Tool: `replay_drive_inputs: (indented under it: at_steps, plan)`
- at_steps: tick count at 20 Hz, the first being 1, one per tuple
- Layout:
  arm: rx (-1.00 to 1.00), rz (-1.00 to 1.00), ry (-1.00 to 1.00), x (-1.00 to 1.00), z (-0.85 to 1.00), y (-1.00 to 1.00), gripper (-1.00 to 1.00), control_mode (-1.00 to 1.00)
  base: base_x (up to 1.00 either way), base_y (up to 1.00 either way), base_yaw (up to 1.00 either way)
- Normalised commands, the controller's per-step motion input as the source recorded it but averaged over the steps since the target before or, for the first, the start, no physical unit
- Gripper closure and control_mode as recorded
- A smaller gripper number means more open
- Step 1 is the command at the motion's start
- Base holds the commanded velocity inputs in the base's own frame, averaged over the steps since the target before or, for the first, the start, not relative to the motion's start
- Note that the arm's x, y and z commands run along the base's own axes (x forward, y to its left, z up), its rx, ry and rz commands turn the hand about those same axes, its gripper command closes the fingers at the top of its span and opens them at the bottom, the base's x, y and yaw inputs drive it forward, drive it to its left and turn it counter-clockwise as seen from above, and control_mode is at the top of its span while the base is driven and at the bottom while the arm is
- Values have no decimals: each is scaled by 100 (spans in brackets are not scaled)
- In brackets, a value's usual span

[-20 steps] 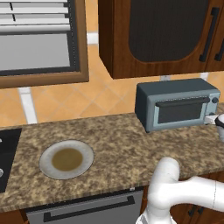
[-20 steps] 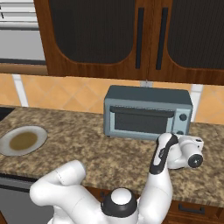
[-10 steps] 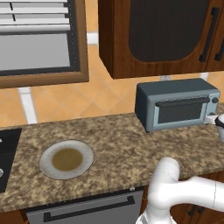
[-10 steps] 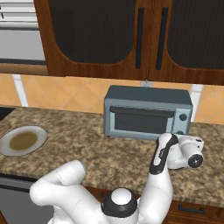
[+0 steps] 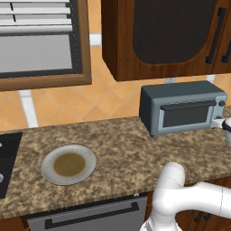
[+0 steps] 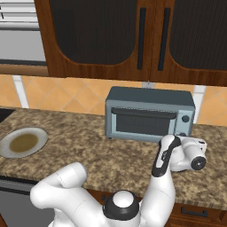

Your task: Pick up the kebab skewer and baguette bread, and place them inside the toaster oven. Close the toaster oven door and start by setting the timer.

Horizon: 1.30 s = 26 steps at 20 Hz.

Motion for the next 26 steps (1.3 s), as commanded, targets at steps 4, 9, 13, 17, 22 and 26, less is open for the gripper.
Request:
replay_drive_inputs:
  at_steps: [4, 9, 13, 17, 22, 26]
  plan:
    - [0, 2, 0, -2, 0, -6, 100, -100, 0, 0, 0]
    - [0, 1, 0, 0, 0, 0, 100, -100, 0, 0, 0]
    - [3, 0, 0, 0, 0, 0, 100, -100, 0, 0, 0]
    - [15, -1, 0, 0, 0, -1, 100, -100, 0, 0, 0]
    - [22, -5, 0, 0, 0, -2, 100, -100, 0, 0, 0]
    - [21, -10, 0, 0, 0, 0, 100, -100, 0, 0, 0]
